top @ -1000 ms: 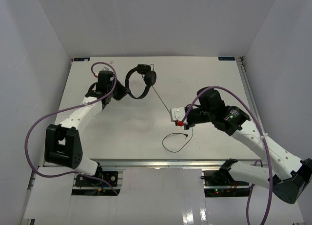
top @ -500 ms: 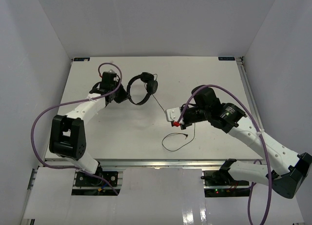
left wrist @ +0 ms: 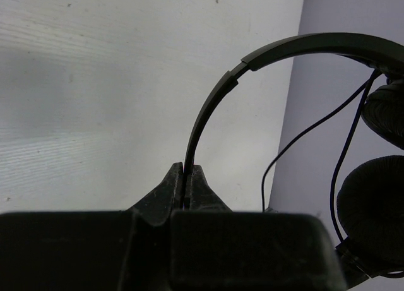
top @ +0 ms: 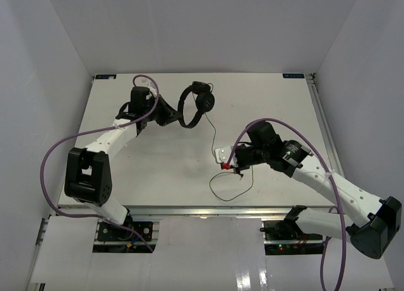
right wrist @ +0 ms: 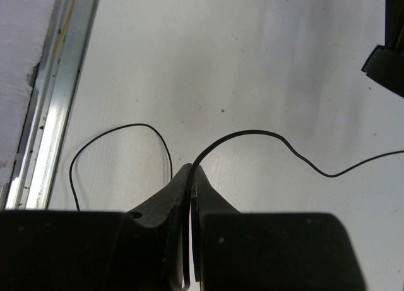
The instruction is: Wrap the headphones
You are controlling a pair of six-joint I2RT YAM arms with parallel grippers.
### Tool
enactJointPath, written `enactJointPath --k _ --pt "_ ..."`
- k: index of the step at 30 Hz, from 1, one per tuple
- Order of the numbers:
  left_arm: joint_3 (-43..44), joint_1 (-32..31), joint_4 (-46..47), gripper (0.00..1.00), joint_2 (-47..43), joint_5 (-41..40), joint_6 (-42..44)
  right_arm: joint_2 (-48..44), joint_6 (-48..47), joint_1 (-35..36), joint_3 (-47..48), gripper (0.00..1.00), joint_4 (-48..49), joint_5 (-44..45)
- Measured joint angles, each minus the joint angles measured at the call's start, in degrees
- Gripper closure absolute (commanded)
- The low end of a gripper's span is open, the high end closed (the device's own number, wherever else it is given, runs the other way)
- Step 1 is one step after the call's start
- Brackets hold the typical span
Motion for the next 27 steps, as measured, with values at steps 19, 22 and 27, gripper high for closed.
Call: enactJointPath --k 19,22,27 --pt "-2.71 0.12 0.64 1.00 -11.71 9.64 0.67 -3.55 8.21 -16.59 -1.31 0.92 11.01 1.59" --pt "-2.91 0.23 -0.35 1.00 -12.93 9.93 1.49 -3.68 10.53 -18.42 -1.31 0.92 13.15 2.54" --pt "-4.06 0.38 -1.05 1.00 -14.62 10.49 2.71 -4.01 14.09 -22.63 -1.31 0.92 17.33 4.52"
